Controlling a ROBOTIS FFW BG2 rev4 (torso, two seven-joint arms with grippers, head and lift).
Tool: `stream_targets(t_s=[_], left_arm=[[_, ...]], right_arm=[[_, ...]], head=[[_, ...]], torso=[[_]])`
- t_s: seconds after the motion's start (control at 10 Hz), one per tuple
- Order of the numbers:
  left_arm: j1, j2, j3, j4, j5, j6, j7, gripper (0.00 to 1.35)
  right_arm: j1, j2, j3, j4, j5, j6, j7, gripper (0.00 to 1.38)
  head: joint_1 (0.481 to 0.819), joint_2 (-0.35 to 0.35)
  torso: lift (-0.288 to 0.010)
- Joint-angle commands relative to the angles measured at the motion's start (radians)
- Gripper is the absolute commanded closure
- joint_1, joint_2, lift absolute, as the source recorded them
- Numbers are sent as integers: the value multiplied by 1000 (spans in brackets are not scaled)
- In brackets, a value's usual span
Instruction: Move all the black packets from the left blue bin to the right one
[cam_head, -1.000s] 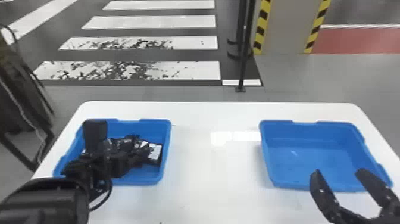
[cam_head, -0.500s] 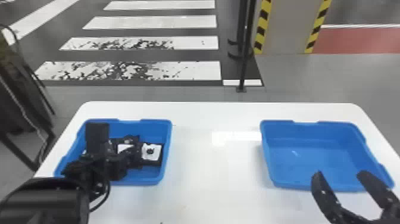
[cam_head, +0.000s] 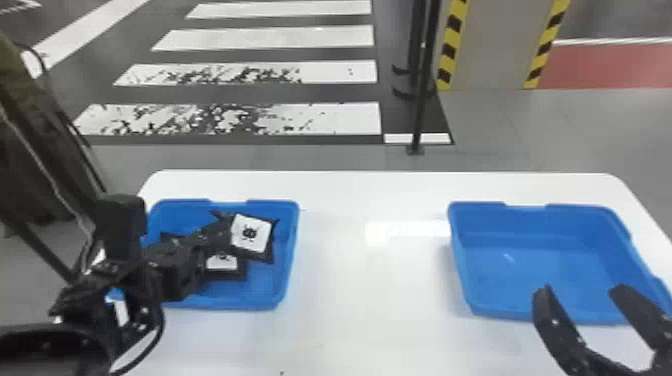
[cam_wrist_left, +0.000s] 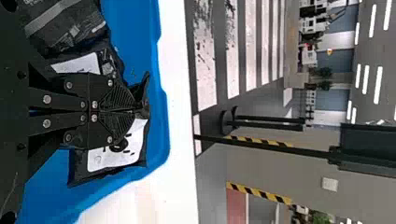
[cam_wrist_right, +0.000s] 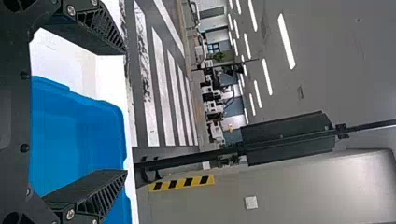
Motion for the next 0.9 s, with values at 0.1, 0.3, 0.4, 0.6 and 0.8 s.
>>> stream_targets(t_s=[0.1, 0.3, 0.4, 0.6, 0.8], left_arm=[[86, -2, -11, -110, 150, -38, -30, 1200], [111, 1, -68, -135, 237, -53, -50, 1202], [111, 7, -100, -135, 261, -58, -52, 1202], [89, 16, -156, -130, 319, -60, -54, 1200], [76, 21, -196, -130, 359, -60, -54, 1200]], right_arm=[[-67, -7, 19, 57, -81, 10, 86, 116], [-195, -35, 97, 173, -301, 110, 211, 116], [-239, -55, 141, 178, -362, 157, 224, 114], [-276, -69, 185, 168, -456, 211, 224, 113], [-298, -81, 223, 173, -490, 233, 224, 116]], head=[[695, 58], [695, 36], [695, 35], [695, 40], [695, 29]], torso=[[-140], [-140], [-140], [-140], [-140]])
